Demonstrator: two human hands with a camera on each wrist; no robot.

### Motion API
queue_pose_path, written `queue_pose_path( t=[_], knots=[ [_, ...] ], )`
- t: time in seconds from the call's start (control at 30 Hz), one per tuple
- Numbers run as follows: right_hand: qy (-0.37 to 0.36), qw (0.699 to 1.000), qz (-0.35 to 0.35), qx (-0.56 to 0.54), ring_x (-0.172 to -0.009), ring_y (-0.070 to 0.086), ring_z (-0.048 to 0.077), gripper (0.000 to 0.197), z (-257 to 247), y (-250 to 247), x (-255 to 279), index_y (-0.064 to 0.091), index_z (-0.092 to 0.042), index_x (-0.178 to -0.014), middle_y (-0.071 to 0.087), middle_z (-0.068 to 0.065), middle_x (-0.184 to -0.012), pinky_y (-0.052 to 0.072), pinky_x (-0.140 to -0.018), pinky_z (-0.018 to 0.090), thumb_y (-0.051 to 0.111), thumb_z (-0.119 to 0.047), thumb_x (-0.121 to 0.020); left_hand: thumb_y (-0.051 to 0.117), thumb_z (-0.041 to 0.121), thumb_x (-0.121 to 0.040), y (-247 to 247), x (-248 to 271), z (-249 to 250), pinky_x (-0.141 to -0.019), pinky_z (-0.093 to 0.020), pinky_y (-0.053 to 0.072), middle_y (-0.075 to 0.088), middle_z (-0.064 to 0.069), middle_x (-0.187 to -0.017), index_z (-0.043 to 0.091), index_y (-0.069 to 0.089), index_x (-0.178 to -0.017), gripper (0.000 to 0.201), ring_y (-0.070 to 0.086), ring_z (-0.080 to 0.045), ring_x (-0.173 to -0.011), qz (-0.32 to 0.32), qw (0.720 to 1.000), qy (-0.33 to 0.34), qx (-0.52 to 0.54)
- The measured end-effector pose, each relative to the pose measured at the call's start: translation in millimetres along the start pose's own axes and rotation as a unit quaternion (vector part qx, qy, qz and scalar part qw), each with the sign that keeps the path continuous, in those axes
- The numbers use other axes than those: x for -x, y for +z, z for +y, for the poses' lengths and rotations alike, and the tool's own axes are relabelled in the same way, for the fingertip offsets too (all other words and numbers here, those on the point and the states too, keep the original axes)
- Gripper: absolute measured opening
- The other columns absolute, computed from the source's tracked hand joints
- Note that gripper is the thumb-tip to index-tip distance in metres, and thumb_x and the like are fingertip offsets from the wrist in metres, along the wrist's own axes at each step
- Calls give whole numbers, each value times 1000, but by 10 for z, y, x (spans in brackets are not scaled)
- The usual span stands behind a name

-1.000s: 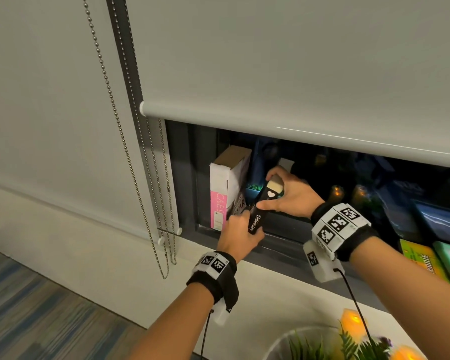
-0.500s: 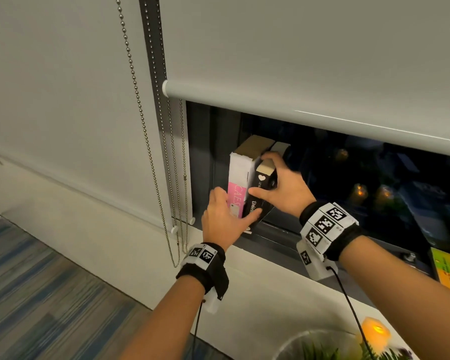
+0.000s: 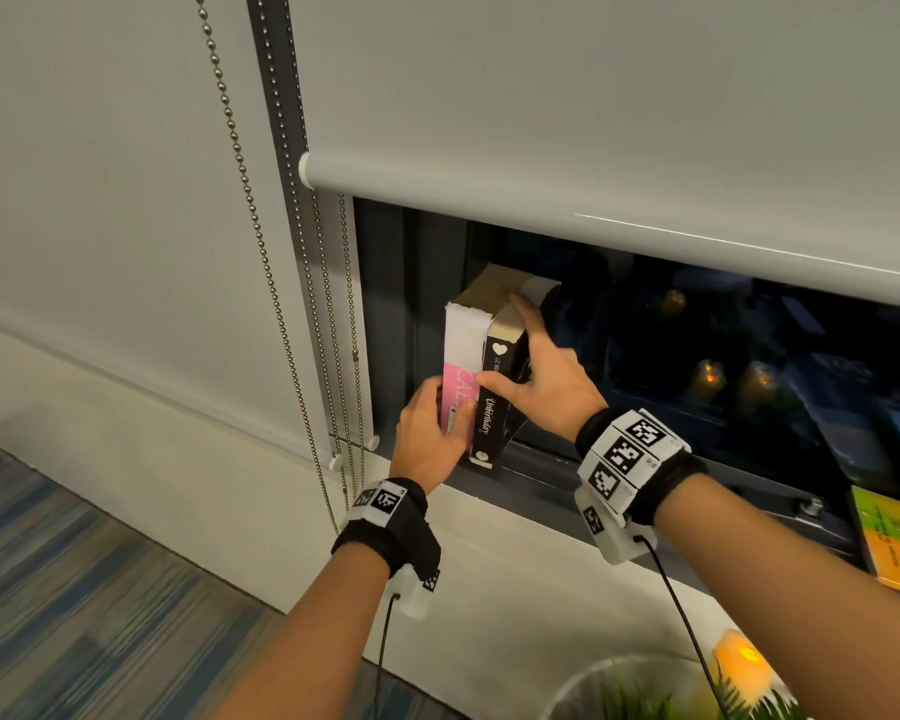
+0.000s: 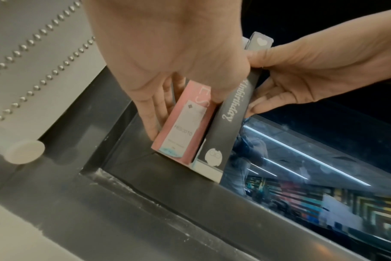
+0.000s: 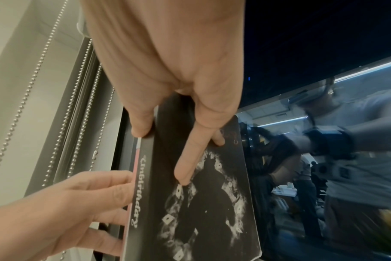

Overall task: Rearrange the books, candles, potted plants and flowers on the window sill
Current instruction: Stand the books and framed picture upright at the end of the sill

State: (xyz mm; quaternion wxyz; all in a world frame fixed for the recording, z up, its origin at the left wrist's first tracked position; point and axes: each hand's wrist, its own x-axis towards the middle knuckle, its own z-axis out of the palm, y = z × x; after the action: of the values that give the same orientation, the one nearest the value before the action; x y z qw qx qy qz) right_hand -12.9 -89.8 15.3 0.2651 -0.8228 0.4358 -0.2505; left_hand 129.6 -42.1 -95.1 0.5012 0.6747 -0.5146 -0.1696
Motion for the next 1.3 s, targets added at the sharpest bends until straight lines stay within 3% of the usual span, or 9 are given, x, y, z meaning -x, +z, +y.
queue_pose_path(
  t=[0.13,0.27,0.43,0.57,0.73,0.83,1.0,1.13,1.3],
  knots=[
    [12,1000,-5,5,-104,64,26,96,-1,-26,-11,6,-37,-147,64,7,-116,56,-86,45,73,-39,-79,69,31,-85,-41,-32,60,-86,-39,57,64,-5,-113,17,48,-127,50,65,-17,-100,-26,999,-19,10],
    [18,1000,9,14,-103,65,22,86,-10,-32,33,19,-29,-144,65,4,-112,57,-85,39,74,-37,-78,65,32,-88,-54,-41,83,-88,-39,56,66,-4,-112,17,51,-124,41,64,-15,-100,-32,999,-33,9],
    [17,1000,19,6,-103,65,22,93,-25,37,30,8,-35,-146,65,2,-113,57,-85,41,73,-37,-80,59,25,-93,-35,-63,84,-86,-33,56,64,-5,-112,15,51,-122,32,64,-18,-103,-21,999,-28,-17],
    [11,1000,7,23,-102,66,23,97,-23,-22,50,6,-36,-147,65,4,-118,57,-84,41,74,-40,-78,60,27,-92,-83,-79,98,-89,-36,55,62,-6,-114,14,53,-120,31,63,-18,-105,-40,998,-30,-32],
    [33,997,-17,66,-102,66,28,122,-33,-204,133,-14,-39,-146,61,12,-125,55,-87,46,81,-35,-70,66,32,-88,-192,-45,192,-94,-38,53,57,-2,-119,18,51,-121,38,59,-14,-106,-35,998,-1,-53],
    [43,998,18,47,-102,66,28,122,-48,-201,150,-16,-37,-146,62,13,-124,56,-84,42,81,-28,-72,66,35,-86,-233,-37,298,-89,-37,53,56,0,-115,18,52,-117,38,58,-15,-103,-8,996,13,-85],
    [59,998,27,18,-106,65,28,115,-34,-202,233,-8,-31,-149,64,11,-118,53,-87,43,79,-22,-74,68,29,-84,-301,39,431,-65,-30,51,60,-5,-92,14,51,-95,26,62,-20,-83,25,986,-23,-164],
    [88,995,47,20,-104,63,27,97,46,-287,315,14,-20,-146,64,10,-113,51,-86,38,79,-28,-75,65,23,-85,-341,152,545,-69,-34,52,61,-9,-91,11,48,-94,23,64,-27,-86,-24,979,-68,-193],
    [144,987,63,-25,-91,66,21,85,382,-428,538,30,-23,-138,68,4,-92,54,-88,40,80,-38,-71,65,17,-81,-226,355,700,-77,-37,51,49,-2,-72,12,50,-73,18,62,-29,-86,-208,952,-32,-223]
  ],
)
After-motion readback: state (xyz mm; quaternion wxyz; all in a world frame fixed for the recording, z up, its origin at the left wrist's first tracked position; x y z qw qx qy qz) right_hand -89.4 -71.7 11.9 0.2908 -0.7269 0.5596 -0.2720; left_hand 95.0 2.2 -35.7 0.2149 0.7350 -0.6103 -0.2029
